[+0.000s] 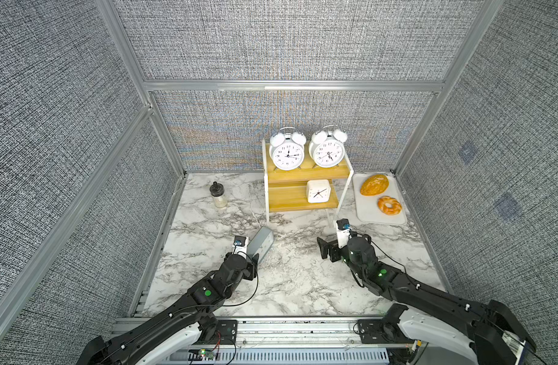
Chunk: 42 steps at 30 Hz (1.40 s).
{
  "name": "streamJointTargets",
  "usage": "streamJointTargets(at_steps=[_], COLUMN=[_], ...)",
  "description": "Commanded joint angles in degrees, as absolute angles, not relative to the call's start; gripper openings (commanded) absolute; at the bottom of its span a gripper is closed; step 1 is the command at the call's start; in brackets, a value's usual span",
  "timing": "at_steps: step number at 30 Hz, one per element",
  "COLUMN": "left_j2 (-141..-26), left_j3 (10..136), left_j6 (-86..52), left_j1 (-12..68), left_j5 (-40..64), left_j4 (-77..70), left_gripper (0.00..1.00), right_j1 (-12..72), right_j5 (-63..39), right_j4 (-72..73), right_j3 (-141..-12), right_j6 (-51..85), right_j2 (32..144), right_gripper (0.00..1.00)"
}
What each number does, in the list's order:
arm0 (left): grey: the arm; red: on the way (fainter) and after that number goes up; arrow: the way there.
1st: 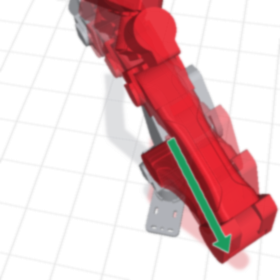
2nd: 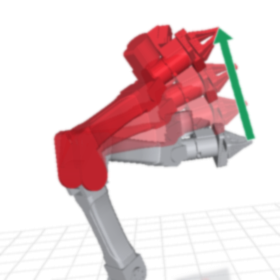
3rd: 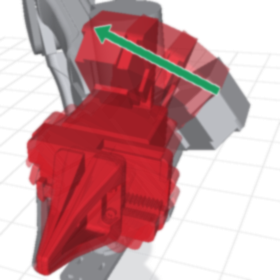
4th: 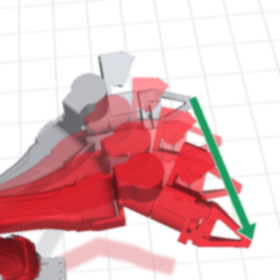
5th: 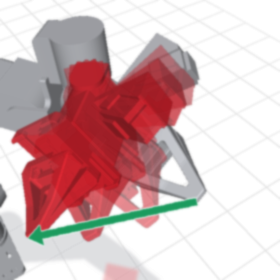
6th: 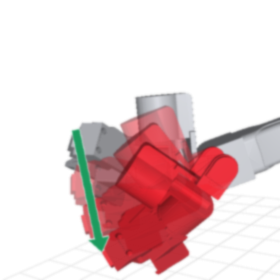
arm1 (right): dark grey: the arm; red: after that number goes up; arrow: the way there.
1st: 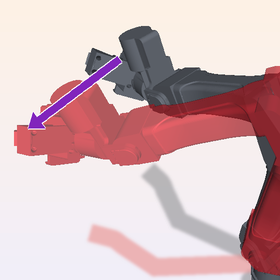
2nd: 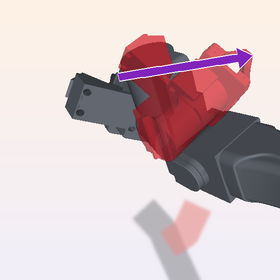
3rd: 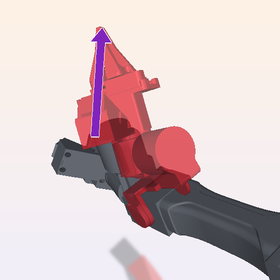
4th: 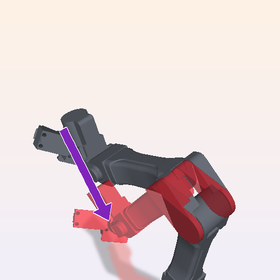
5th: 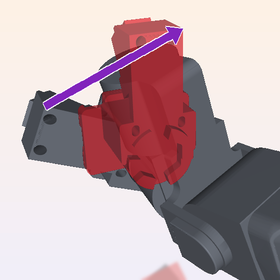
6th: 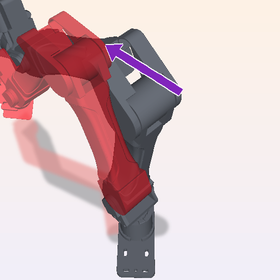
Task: Place the alarm clocks on the shelf by style
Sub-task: Pick up the alarm from the center of the board.
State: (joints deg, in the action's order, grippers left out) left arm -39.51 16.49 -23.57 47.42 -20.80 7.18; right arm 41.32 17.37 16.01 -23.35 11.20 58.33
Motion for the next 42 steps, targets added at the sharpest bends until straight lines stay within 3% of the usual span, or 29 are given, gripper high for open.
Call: streamJointTargets(at_steps=[1, 13, 21, 27, 34, 42], left_j2=[-39.3, -46.1, -47.8, -47.7, -49.1, -49.0], left_j3=[16.2, 18.7, 22.0, 24.1, 27.1, 28.7], left_j6=[-21.8, -23.1, -19.3, -15.3, -10.1, 1.0], left_j1=[47.2, 47.2, 47.2, 47.3, 47.3, 47.2], left_j5=[-19.0, -21.8, -17.0, -10.6, 2.2, 9.5], left_j4=[5.4, 6.0, 7.5, 8.7, 8.1, 7.0], left_gripper=[0.62, 0.60, 0.31, 0.28, 0.26, 0.25], right_j1=[41.4, 41.1, 41.0, 41.0, 41.0, 38.9], right_j5=[17.1, 16.9, 16.5, 14.1, 2.5, -20.5], right_j4=[16.1, 16.2, 16.3, 16.2, 13.9, 11.2], right_j3=[-23.4, -23.5, -23.6, -24.2, -26.9, -27.4], right_j6=[11.6, 11.4, 11.4, 10.4, 3.6, -8.6], right_j2=[58.6, 58.7, 59.2, 59.2, 60.0, 59.3], right_gripper=[0.99, 0.99, 0.99, 0.99, 0.99, 0.99])
